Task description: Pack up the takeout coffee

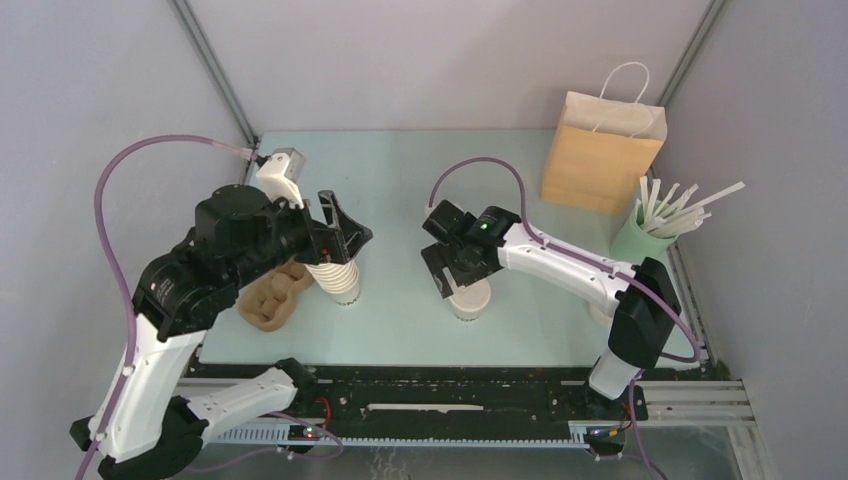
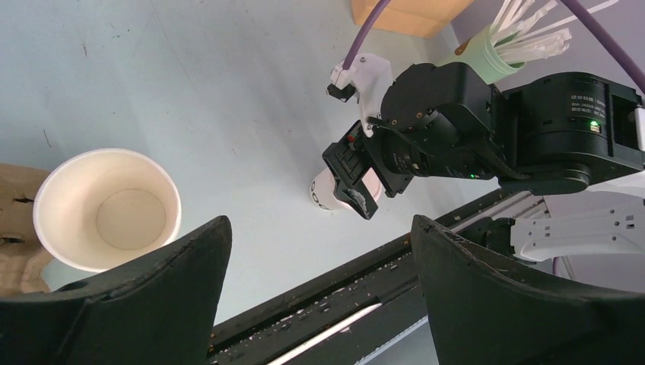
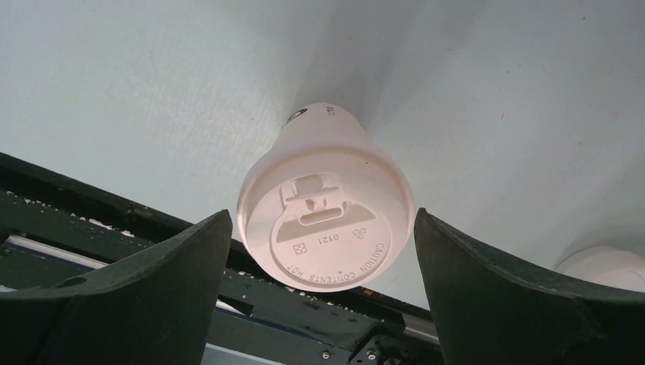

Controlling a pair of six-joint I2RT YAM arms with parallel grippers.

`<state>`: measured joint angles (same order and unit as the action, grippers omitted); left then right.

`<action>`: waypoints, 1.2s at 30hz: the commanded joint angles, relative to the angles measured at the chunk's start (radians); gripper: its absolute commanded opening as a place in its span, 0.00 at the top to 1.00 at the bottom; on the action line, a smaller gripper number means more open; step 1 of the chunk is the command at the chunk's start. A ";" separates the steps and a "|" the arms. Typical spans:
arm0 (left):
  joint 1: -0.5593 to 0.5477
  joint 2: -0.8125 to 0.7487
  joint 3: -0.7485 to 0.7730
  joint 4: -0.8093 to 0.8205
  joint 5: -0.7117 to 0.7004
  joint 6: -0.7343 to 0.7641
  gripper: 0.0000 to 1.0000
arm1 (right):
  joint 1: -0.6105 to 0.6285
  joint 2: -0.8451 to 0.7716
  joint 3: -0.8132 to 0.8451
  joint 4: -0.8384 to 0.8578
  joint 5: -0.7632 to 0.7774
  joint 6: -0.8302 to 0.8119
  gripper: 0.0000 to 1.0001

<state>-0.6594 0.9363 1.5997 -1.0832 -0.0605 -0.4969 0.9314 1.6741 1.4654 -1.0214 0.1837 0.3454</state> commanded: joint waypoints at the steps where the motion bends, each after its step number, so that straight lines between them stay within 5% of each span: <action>1: 0.006 -0.016 0.002 0.008 -0.017 -0.002 0.08 | 0.010 0.001 0.005 -0.002 0.043 0.013 0.02; 11: 0.004 0.003 0.008 0.015 0.001 0.004 0.08 | -0.005 -0.001 -0.052 0.039 -0.002 0.031 0.03; 24: 0.005 0.030 0.025 0.019 -0.002 0.012 0.08 | -0.054 -0.103 -0.075 0.021 0.030 0.038 0.17; 29: 0.005 0.037 0.031 0.028 0.005 0.007 0.08 | -0.208 -0.239 -0.153 0.017 0.060 0.011 0.18; 36: 0.009 0.077 0.068 0.049 0.028 0.019 0.07 | -0.574 -0.405 -0.284 0.071 0.006 -0.068 0.19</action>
<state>-0.6579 0.9905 1.6096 -1.0794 -0.0566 -0.4953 0.4946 1.3357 1.2137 -0.9745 0.2001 0.3382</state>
